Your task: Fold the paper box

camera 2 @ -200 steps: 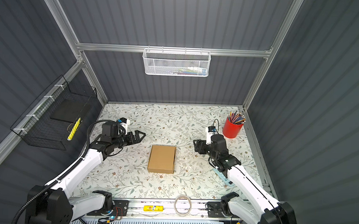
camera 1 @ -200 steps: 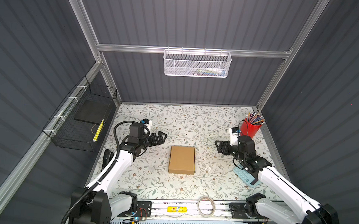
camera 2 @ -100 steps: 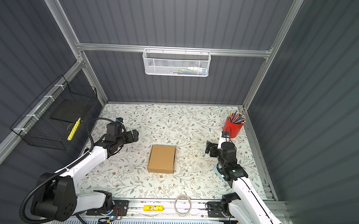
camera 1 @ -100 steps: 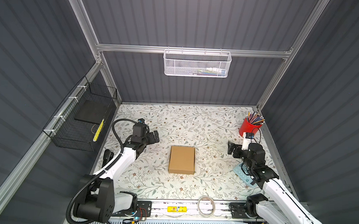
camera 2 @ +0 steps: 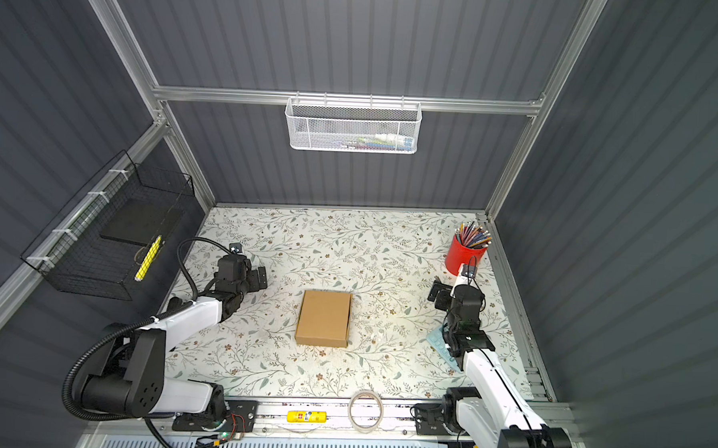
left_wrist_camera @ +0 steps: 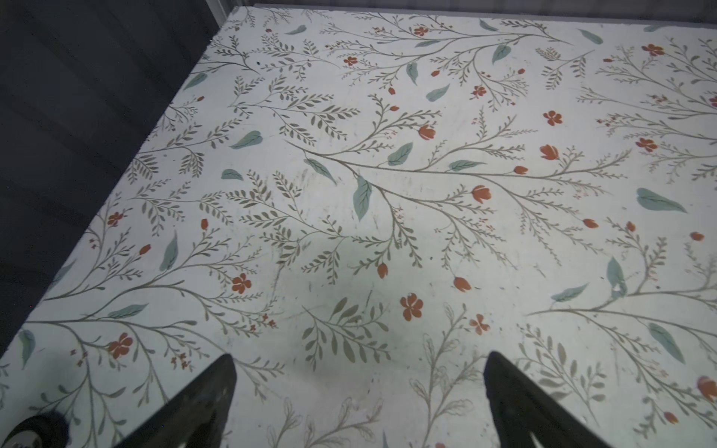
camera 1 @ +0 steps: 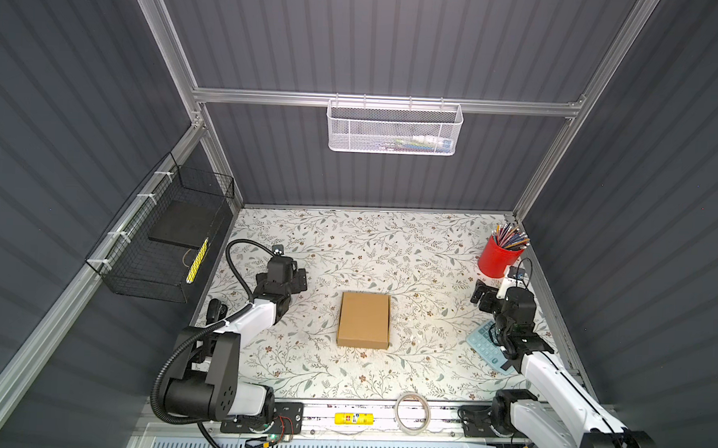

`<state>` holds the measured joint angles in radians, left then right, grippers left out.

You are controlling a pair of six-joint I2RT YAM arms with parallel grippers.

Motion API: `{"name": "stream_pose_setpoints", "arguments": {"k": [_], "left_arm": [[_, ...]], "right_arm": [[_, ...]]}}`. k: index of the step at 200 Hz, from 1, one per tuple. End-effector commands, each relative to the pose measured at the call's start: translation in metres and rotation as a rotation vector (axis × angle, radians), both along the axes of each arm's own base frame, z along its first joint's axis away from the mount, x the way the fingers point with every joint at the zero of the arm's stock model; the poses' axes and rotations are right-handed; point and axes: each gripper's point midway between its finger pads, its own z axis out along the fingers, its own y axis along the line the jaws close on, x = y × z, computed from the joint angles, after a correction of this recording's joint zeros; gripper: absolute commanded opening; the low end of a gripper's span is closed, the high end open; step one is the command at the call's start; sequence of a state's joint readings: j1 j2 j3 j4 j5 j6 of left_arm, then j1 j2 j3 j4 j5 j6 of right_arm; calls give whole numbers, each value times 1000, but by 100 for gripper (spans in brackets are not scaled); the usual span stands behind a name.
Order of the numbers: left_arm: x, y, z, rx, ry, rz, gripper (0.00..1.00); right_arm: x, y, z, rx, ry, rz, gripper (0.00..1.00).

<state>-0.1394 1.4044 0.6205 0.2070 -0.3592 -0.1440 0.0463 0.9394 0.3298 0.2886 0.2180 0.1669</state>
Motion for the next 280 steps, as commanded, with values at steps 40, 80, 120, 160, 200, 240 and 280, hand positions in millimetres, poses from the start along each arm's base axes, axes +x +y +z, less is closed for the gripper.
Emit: {"name": "stream_pose_setpoints", "arguments": {"k": [40,80,120,160,200,240,280], "left_arm": [[22,17,-5,33,-132,9,100],[23,19,-9,52,-202,5,100],[22,19,-14,45,-250,-10,100],[30,10,-26,38,-220,-61,100],[31,8,-31,38,-213,-74,100],[31,4,-34,35,-215,-97,100],[31,5,-34,35,-215,-96,100]], "right_arm": [[11,-22,4,-8,-109,-73,99],[22,-25,2,-12,-132,-62,99],[30,-24,2,-21,-157,-46,99],[34,-28,6,-25,-211,-46,99],[37,-29,-5,-26,-257,-39,99],[40,-27,-11,-26,-266,-14,99],[49,-16,-14,-23,-231,61,99]]}}
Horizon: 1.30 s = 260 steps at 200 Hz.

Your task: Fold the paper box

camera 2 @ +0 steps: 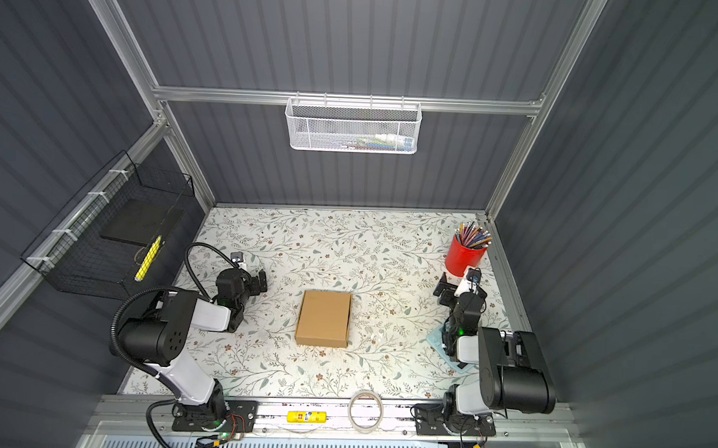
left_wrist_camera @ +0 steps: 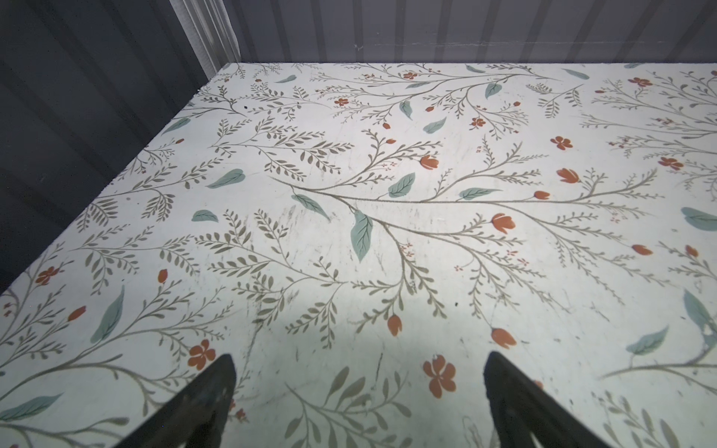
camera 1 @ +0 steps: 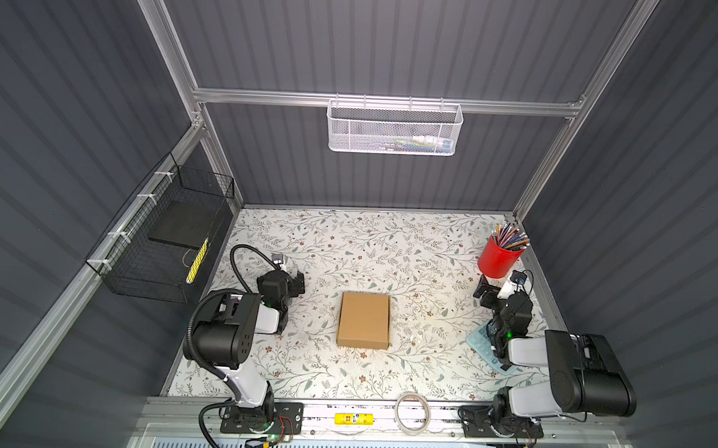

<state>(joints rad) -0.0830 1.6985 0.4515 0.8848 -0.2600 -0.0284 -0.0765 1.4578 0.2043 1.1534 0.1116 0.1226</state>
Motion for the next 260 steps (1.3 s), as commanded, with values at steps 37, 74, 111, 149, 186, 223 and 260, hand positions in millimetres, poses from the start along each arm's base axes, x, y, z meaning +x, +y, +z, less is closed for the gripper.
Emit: {"name": "stream_pose_setpoints", "arguments": {"k": [37,74,111,149,186,223,260], "left_arm": [[6,2,5,13,-26,-7,100],[7,2,6,13,-28,-7,100],[7,2,6,13,-29,-7,100],[7,2,6,13,-28,-5,100],[7,2,6,13,-28,-7,100],[7,2,6,13,-28,-7,100],[7,2,6,13,-28,-7,100]], "right_arm": [[23,20,4,-19,58,141,99],[24,23,3,-19,60,162,99],[25,24,3,-20,65,173,99],[25,24,3,-21,66,172,99],[25,24,3,-21,64,171,99],[25,25,3,-23,66,173,99],[26,32,2,-35,70,203,99]]}}
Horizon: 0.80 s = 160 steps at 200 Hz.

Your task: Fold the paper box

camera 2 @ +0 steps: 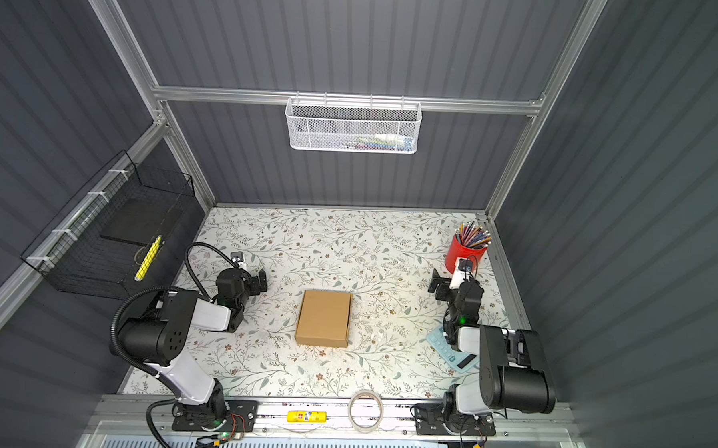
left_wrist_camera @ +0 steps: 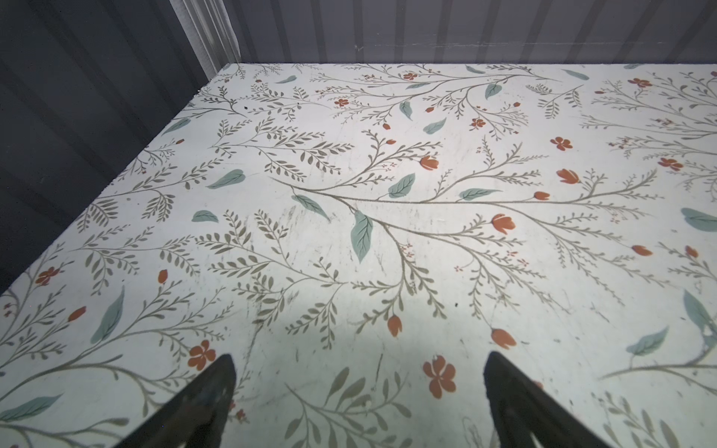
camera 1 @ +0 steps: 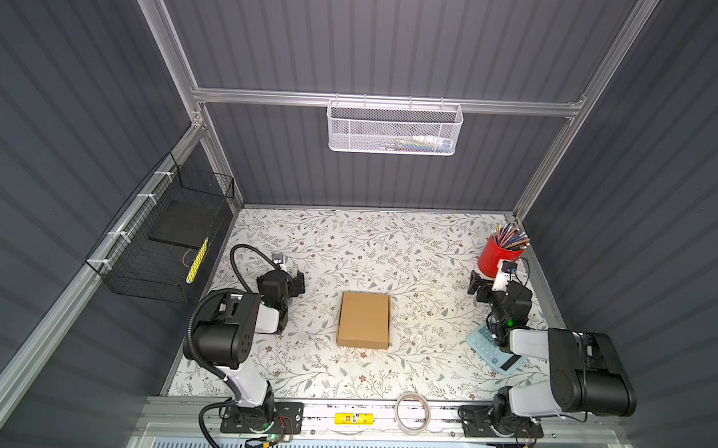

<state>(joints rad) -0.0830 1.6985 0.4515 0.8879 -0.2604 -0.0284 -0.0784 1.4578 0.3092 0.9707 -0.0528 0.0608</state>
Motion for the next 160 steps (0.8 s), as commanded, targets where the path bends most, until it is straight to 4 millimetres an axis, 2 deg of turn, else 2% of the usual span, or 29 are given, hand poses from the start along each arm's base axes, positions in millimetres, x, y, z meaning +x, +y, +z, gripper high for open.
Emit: {"name": "stream_pose_setpoints", "arguments": {"k": [1,117,135,151,160], "left_arm": [[7,2,5,13,-25,-7,100],[7,2,5,14,-25,-6,100],[7,2,5,14,-25,-5,100],[6,2,5,14,-24,-6,100],[7,2,5,13,-26,-6,100]], "right_arm": [[6,6,6,-15,-12,32,99],[4,3,7,-7,-19,28,99],[-15,11,13,-25,-103,66,99],[-43,1,19,-24,-219,-12,99],[-39,-1,22,-20,-213,-18,99]]}}
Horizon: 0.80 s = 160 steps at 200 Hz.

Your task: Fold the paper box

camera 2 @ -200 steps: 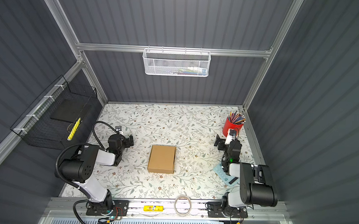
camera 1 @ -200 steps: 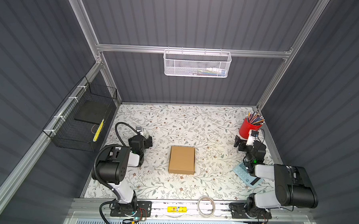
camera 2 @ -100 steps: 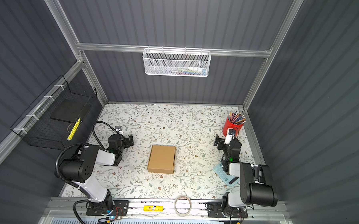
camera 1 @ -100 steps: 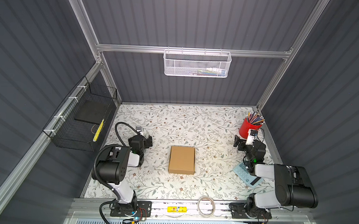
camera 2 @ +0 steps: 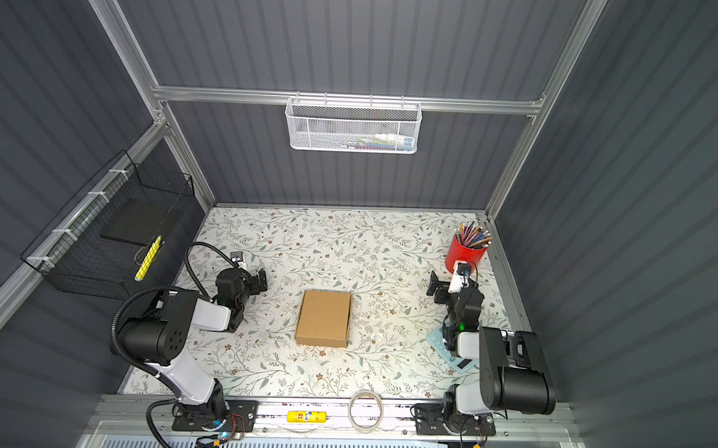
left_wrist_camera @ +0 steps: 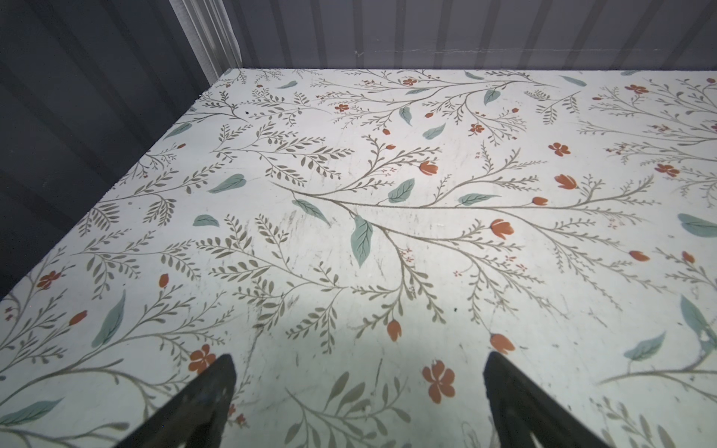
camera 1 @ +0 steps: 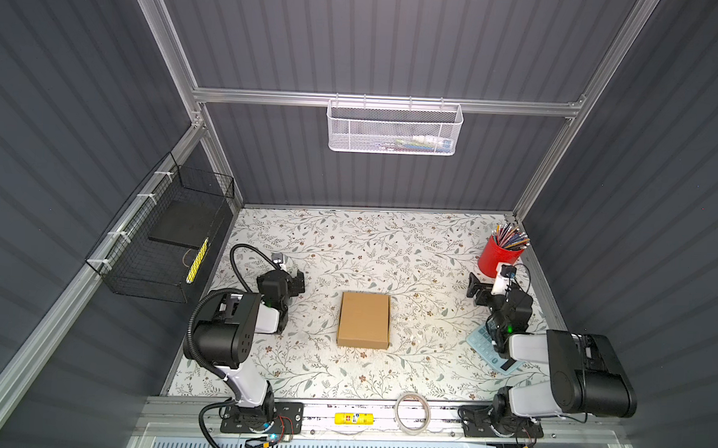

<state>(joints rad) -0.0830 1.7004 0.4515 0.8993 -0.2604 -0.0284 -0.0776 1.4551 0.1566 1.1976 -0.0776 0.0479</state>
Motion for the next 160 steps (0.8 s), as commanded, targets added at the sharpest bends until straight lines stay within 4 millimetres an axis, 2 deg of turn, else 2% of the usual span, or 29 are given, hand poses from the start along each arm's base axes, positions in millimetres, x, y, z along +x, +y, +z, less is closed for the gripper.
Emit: {"name": "stream_pose_setpoints", "arguments": {"k": [1,16,33,69,82,114,160], "left_arm": [[6,2,3,15,-15,-5,100],[6,2,4,14,-17,-5,100],[6,2,4,14,-16,-5,100],[6,2,4,14,-16,-6,100],[5,2,4,14,-17,-5,100],[5,2,3,15,-16,-6,100],[6,2,4,16,-17,-6,100]], "right_arm": [[-10,-8,24,-4,-132,-46,99],[12,-10,22,3,-82,-52,99],[33,-13,7,16,94,-62,99],[20,-12,13,8,10,-63,99],[21,-6,15,-1,-16,-25,99],[32,3,10,-5,52,35,99],[35,0,8,10,70,24,99]]}}
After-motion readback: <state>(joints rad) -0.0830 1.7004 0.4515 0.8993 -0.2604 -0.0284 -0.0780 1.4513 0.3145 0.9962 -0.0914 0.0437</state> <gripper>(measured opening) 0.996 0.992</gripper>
